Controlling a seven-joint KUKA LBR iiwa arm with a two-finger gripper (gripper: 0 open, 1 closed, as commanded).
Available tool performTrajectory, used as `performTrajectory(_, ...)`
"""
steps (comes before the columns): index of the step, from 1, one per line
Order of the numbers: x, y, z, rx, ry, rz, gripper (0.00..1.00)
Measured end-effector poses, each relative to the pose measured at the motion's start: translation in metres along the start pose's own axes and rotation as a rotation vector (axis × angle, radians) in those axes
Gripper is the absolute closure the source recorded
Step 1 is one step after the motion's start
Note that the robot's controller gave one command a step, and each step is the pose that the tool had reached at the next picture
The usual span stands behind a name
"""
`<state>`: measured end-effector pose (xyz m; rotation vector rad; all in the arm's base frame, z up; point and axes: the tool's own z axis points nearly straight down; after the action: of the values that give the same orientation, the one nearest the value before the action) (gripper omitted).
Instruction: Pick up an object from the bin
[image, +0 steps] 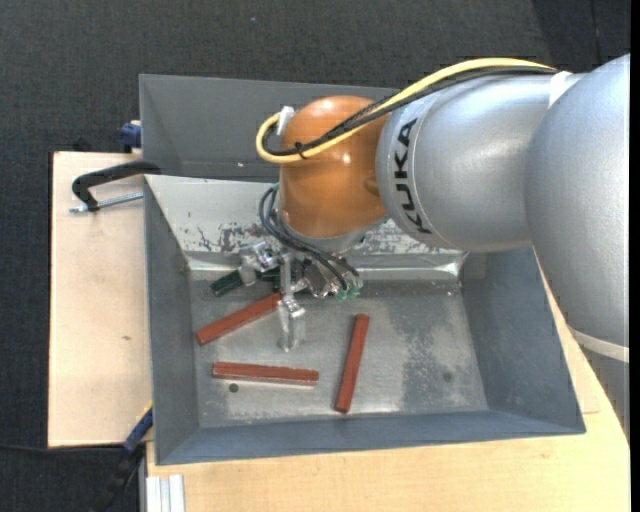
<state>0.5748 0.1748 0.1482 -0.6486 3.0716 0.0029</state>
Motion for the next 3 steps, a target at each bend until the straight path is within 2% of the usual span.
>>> performTrajectory(1, 0.000, 0.000, 0.000, 0.000, 0.000, 0.001, 0.00)
performTrajectory(2, -0.008, -0.004, 0.021, 0.002, -0.008, -0.135, 0.00)
performTrajectory(3, -0.019, -0.006, 0.077, -0.001, 0.000, -0.330, 1.00)
